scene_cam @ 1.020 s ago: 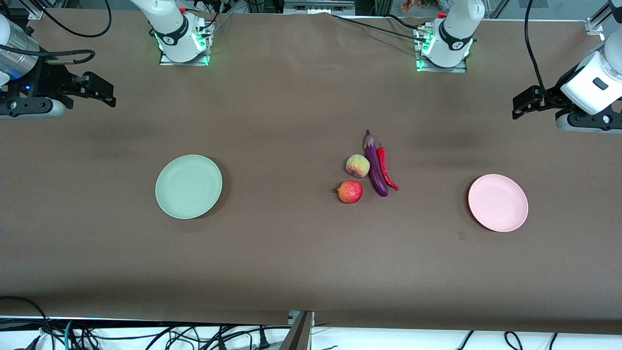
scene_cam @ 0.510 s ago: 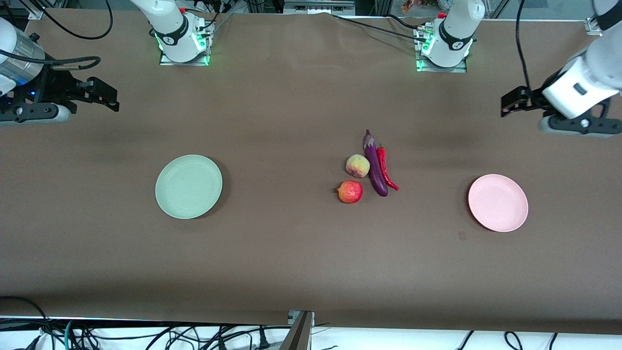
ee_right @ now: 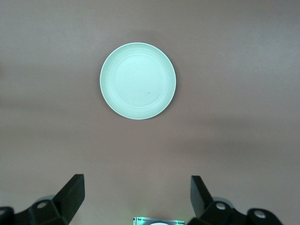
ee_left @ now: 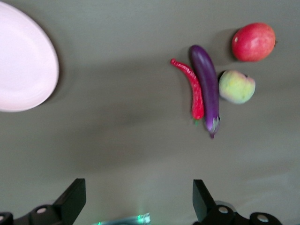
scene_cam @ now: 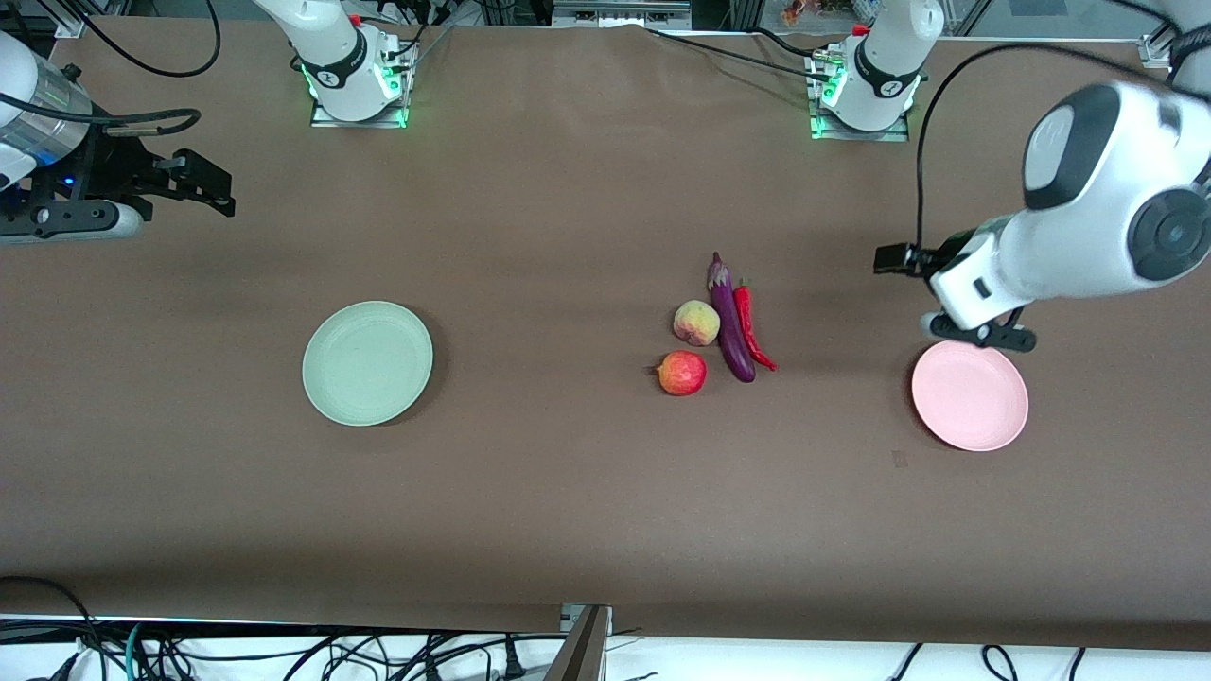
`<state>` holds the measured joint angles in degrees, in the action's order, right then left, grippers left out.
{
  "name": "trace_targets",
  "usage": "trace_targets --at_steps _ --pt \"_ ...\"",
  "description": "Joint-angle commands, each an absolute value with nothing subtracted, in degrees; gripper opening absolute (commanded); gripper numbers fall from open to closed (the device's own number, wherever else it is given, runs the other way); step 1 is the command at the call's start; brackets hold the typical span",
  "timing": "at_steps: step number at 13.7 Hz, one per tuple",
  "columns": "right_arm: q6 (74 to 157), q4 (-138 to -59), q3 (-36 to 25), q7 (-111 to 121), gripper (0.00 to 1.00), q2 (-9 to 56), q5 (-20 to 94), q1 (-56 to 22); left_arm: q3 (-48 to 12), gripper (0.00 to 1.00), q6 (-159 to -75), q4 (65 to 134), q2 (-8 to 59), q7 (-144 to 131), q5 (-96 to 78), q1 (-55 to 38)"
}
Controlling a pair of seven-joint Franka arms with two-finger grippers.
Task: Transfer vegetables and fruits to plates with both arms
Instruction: 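Lower the left gripper over the red chili pepper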
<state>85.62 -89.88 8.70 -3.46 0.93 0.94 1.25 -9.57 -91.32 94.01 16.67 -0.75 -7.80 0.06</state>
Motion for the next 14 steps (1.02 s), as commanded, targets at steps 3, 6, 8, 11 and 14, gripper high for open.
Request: trace_targets --at_steps 3,6,8,11,14 --pt "85.6 -89.8 9.6 -3.3 1.0 -0.1 0.5 1.1 -9.8 1.0 -103.3 98.6 21.4 -3.3 -9.2 -4.2" --pt "85.7 -89.9 9.6 -3.4 1.0 -0.1 0.7 1.1 -9.8 1.0 -112.1 105.6 21.4 -3.5 -9.2 -6.3" --pt "85.8 -89.8 9.6 -3.4 1.0 0.0 0.8 1.1 -9.8 1.0 -118.8 110.1 21.7 -3.5 -9.2 -8.5" --pt "86.3 -89.8 10.6 -3.5 1.0 0.1 1.1 1.0 -9.8 1.0 -127.0 114.7 22.9 -3.8 -9.2 -10.0" --pt "86.3 -89.9 11.0 -3.4 1.0 0.4 1.3 1.0 -9.8 1.0 -133.6 117.4 25.0 -4.2 -9.1 -11.6"
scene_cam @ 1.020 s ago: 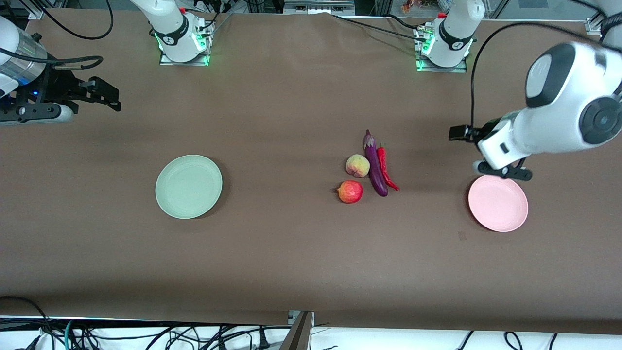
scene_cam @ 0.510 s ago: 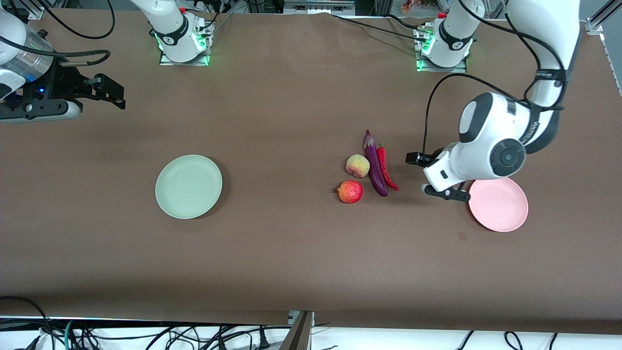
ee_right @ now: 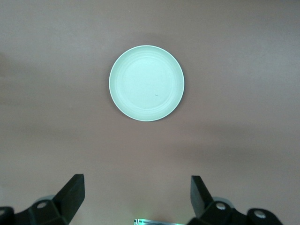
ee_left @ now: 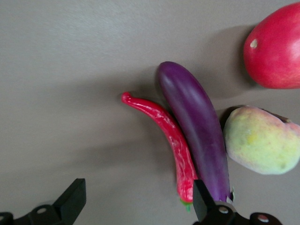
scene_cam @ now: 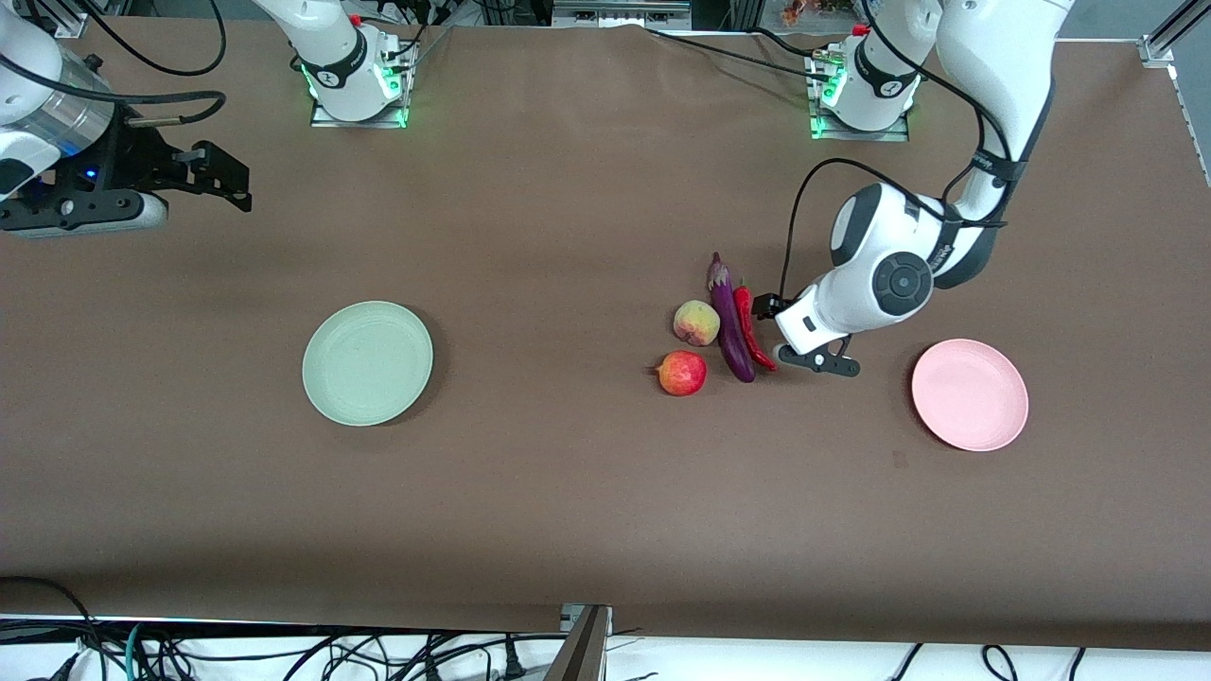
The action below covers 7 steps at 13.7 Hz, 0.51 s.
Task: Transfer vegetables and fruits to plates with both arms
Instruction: 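Lower the left gripper over the red chili pepper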
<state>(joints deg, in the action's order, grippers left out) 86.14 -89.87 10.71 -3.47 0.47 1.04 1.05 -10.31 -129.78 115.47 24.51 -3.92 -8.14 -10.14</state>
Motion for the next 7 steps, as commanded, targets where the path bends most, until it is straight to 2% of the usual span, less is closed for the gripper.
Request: trace_targets --at_steps 1,4,5,7 --pt "86.3 -90.1 11.0 -3.4 1.0 0.4 1.3 1.0 -9.8 1.0 -134.2 117.6 25.2 -4.2 -9.2 -11.9" --pt "86.4 -90.7 11.0 -3.5 1.0 0.4 1.3 1.0 -10.6 1.0 -135.9 117.5 27.3 -4.4 -9.2 -12.0" --pt "87.0 -90.8 11.0 -3.4 1.0 0.4 1.3 0.9 -10.9 0.94 -136.6 117.5 28.0 -4.4 -9.3 -12.2" --pt "88.0 -92.1 11.4 -3.4 1.0 0.5 1.4 0.8 -10.9 0.89 -138.9 117.5 30.2 -4.5 -9.2 -12.0"
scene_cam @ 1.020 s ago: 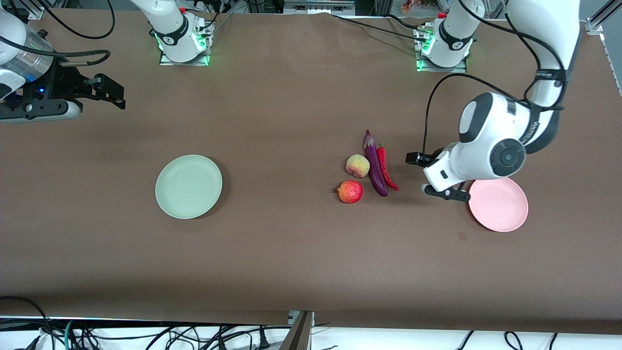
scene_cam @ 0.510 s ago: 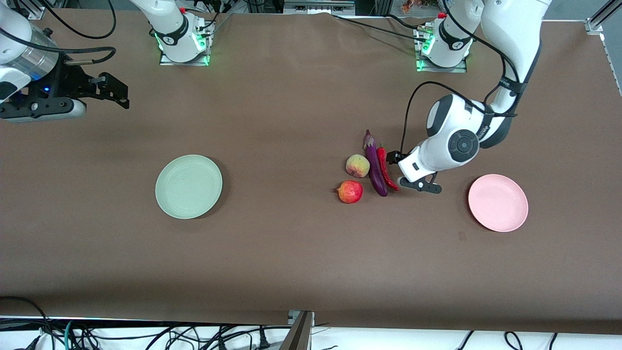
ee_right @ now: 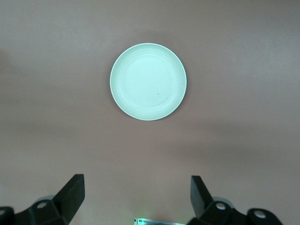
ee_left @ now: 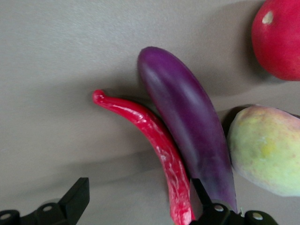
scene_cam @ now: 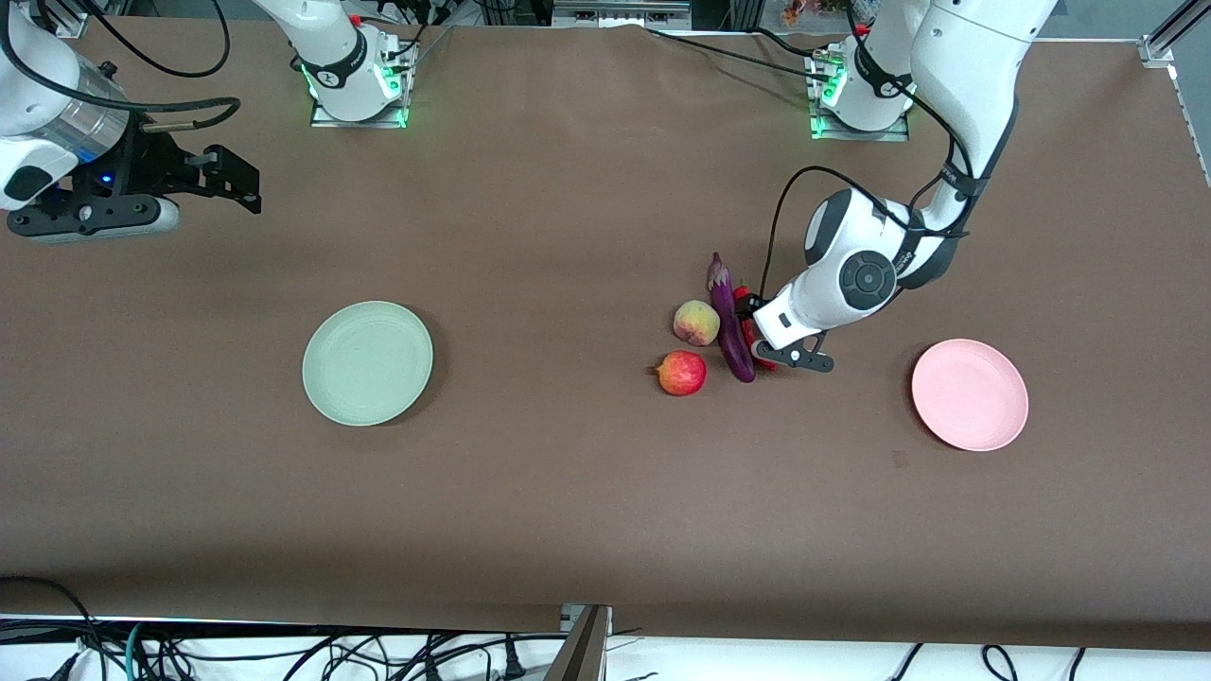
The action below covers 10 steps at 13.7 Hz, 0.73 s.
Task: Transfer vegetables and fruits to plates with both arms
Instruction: 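Lower the left gripper over the red chili pepper, then grasp the chili with the left gripper while the right gripper reaches the pomegranate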
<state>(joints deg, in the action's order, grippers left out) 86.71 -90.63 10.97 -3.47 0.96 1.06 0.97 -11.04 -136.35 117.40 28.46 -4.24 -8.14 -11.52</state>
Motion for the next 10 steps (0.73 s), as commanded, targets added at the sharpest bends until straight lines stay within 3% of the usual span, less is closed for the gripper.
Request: trace_targets --at_steps 1,7,8,10 --pt "88.8 -92.8 11.7 -3.4 1.0 0.5 1.4 0.8 -10.9 0.8 -139.4 117.5 30.6 -4.4 -9.3 -12.2" --pt "89.7 -92.4 12.0 -6.7 1.0 3.2 1.3 -0.9 -11.0 0.51 -139.3 117.4 30.7 -4.4 -9.3 -11.6" --pt "89.7 -91.8 12.2 -7.7 1.0 4.2 1.2 -1.6 -11.2 0.51 -139.2 117.2 30.7 -4.9 -11.0 -11.4" --pt "90.8 -91.1 12.2 -11.0 1.0 5.9 1.2 -4.6 -11.1 0.66 -137.6 116.8 30.1 -5.2 -14.8 -11.3"
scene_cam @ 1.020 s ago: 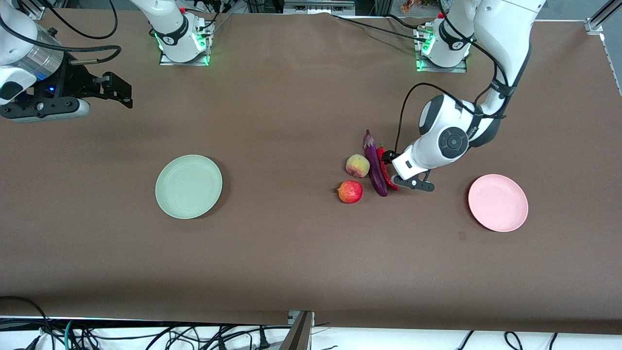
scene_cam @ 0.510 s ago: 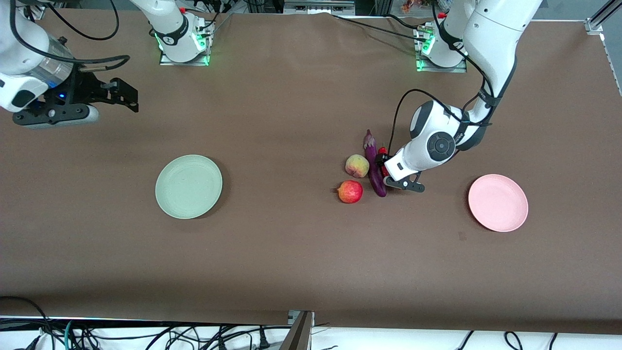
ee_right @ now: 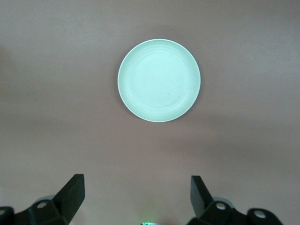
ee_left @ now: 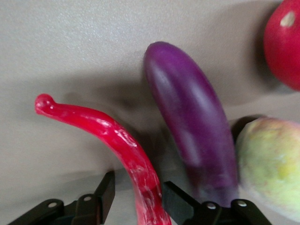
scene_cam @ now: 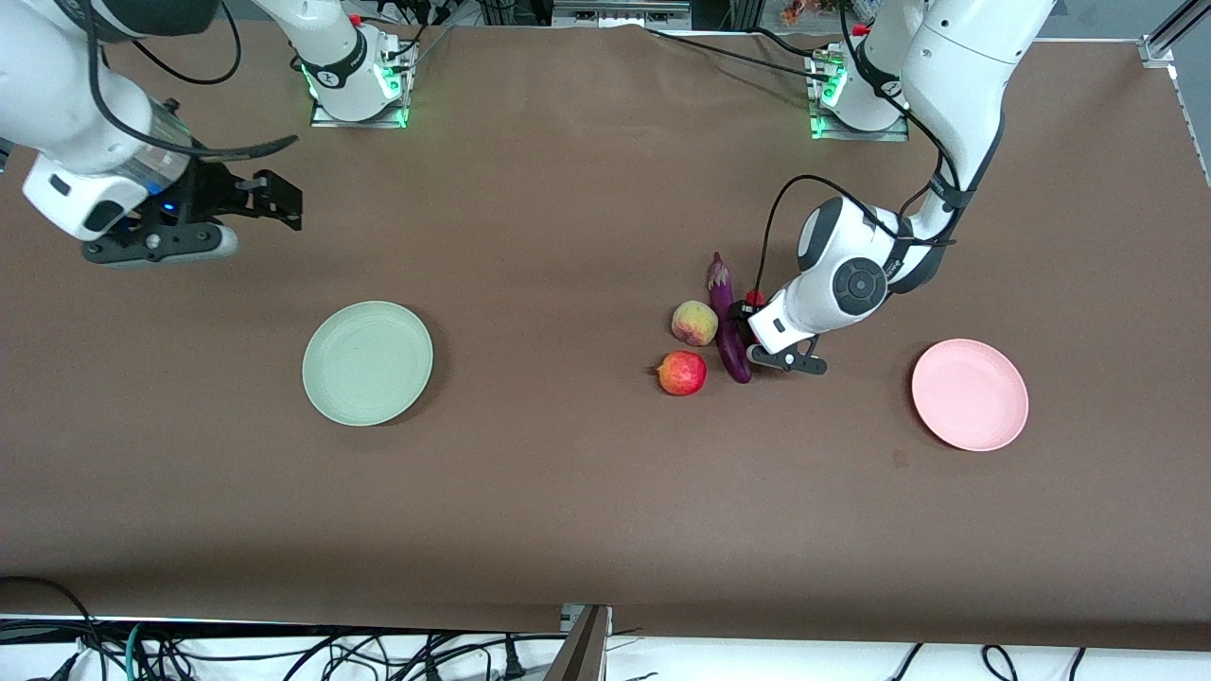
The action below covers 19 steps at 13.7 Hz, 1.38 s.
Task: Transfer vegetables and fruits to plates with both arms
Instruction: 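Grasp the chili with the left gripper while the right gripper reaches the pomegranate, then carry the chili to the pink plate while the right gripper grasps the pomegranate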
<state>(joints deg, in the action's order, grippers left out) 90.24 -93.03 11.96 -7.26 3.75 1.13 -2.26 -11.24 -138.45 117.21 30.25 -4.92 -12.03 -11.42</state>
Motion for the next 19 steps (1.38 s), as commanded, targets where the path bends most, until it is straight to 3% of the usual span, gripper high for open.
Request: trace_targets --at_steps 1,6,7,10,11,14,19 --pt "92.0 -91.1 12.3 -13.1 1.0 6.7 1.4 -5.8 -11.2 0.66 -136.8 116.6 29.7 -5.2 -15.4 -10.5" --pt "102.6 -90.6 12.2 -28.6 1.0 14.0 1.3 -16.6 -11.1 0.66 -136.3 116.5 30.4 -4.2 -15.0 -9.5" --pt "105.3 -89.7 12.3 -32.8 1.0 16.2 1.3 -19.0 -11.0 0.59 -136.3 116.6 30.8 -2.9 -14.8 -9.3" --pt "111.3 -84.3 12.2 -46.7 1.0 24.5 1.0 -26.6 -11.0 0.09 -136.3 116.6 31.1 0.3 -14.7 -8.9" --pt "112.6 -82.6 12.2 -50.6 1.0 26.8 1.0 -28.4 -10.9 0.0 -136.3 116.5 30.9 0.2 -14.6 -9.0" --pt "119.1 -79.3 12.0 -62.2 1.0 33.2 0.5 -33.4 -10.5 0.0 -132.6 115.1 28.8 0.7 -14.6 -8.8" --pt "132.7 -72.9 11.3 -76.4 1.0 44.5 -6.8 -40.1 -6.3 0.0 -114.6 103.8 25.7 1.5 -2.9 -4.8"
